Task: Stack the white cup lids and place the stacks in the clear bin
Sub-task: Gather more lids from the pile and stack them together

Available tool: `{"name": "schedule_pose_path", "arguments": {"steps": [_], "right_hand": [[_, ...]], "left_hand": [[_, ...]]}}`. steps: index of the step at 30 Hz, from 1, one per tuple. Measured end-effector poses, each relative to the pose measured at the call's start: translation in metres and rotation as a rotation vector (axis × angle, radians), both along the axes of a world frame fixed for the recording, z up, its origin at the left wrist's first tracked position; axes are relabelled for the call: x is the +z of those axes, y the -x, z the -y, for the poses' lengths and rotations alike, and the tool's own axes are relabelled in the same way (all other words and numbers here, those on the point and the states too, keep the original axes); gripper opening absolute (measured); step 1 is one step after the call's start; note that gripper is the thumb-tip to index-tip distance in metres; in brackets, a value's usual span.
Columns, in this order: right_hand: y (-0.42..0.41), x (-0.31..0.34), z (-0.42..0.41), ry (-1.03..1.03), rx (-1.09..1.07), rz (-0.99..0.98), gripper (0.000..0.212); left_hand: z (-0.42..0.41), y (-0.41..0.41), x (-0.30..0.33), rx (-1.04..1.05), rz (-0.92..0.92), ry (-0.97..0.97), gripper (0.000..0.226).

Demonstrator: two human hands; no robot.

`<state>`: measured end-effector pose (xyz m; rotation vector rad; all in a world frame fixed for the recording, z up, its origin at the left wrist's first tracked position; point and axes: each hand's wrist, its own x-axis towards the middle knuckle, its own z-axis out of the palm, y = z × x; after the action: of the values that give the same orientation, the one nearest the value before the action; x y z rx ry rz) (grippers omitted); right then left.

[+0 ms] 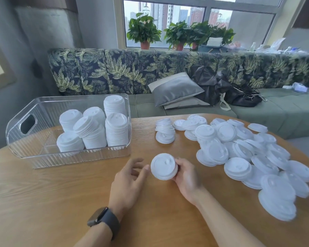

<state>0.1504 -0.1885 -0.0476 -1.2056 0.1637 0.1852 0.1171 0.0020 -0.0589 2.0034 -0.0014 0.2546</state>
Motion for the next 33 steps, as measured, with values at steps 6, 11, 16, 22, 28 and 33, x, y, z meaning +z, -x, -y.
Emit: {"name": "schedule_pose_path", "arguments": {"steps": [6, 11, 16, 22, 28, 33], "right_hand": [[0.011, 0.005, -0.012, 0.278, 0.126, 0.06, 0.027], [0.01, 0.003, -0.013, 0.302, 0.119, 0.113, 0.026], [-0.003, -0.006, -0.017, 0.312, -0.265, 0.107, 0.034], [-0.036, -0.013, -0.024, 0.634, -0.476, 0.263, 0.011], [-0.092, -0.024, -0.027, 1.011, -0.454, 0.266, 0.07], [-0.127, -0.023, -0.028, 1.16, -0.421, 0.226, 0.114]], "left_hand": [[0.004, 0.018, -0.004, -0.176, 0.101, -0.354, 0.102], [0.005, 0.017, -0.004, -0.136, 0.123, -0.393, 0.084], [-0.001, 0.002, -0.008, 0.056, 0.08, -0.273, 0.087], [-0.006, -0.014, -0.015, 0.051, 0.06, -0.273, 0.087], [-0.008, -0.029, -0.016, 0.04, 0.068, -0.265, 0.086], [-0.009, -0.029, -0.02, 0.029, 0.085, -0.22, 0.084]]}}
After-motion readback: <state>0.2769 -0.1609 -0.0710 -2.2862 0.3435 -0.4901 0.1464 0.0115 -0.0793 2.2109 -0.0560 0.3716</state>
